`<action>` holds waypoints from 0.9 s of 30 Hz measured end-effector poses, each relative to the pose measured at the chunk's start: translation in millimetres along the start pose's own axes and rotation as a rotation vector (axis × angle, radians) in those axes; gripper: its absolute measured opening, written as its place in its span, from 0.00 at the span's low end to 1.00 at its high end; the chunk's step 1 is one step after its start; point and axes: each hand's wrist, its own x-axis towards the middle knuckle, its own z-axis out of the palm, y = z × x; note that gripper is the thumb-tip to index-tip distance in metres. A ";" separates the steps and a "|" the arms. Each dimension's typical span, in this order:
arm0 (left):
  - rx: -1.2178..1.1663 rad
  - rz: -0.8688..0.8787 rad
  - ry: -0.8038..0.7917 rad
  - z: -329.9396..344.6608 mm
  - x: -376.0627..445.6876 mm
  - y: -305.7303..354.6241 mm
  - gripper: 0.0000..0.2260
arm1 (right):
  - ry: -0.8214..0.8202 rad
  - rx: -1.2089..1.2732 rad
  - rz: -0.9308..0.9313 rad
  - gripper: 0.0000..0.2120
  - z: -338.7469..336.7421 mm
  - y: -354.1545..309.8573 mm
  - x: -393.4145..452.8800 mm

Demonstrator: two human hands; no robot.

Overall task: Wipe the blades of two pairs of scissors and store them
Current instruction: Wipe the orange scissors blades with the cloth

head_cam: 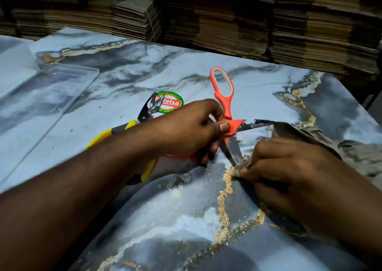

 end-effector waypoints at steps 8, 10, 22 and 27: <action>-0.027 0.030 -0.003 -1.3 -6.1 0.3 0.06 | 0.269 0.232 0.304 0.05 -8.3 7.5 -0.3; -0.008 0.035 0.017 -3.1 -6.4 0.3 0.06 | 0.274 0.220 0.341 0.06 -4.9 4.8 -1.3; 0.035 -0.016 0.061 -6.0 -5.6 -1.3 0.07 | 0.074 -0.052 0.118 0.08 14.8 -6.5 5.2; 0.082 0.006 0.055 -4.2 -3.9 0.5 0.08 | 0.117 -0.144 0.135 0.12 13.6 -12.5 9.7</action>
